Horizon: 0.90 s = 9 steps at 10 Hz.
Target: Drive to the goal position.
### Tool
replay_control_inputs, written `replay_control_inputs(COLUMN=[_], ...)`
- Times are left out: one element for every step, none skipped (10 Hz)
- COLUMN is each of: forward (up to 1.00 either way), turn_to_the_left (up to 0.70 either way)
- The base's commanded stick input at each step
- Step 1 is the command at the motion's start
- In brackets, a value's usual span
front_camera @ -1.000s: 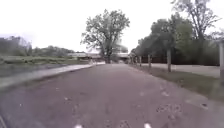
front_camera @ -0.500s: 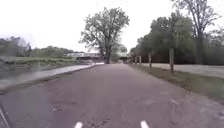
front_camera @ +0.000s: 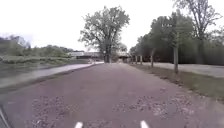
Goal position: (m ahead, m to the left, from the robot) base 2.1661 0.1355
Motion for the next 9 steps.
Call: replay_control_inputs(forward=[0.7, 0.7, 0.7, 0.7, 0.7, 0.7, 0.7, 0.7, 0.7], turn_to_the_left=[0.0, 0.0, 0.0, 0.0, 0.0, 0.0, 0.0, 0.0, 0.0])
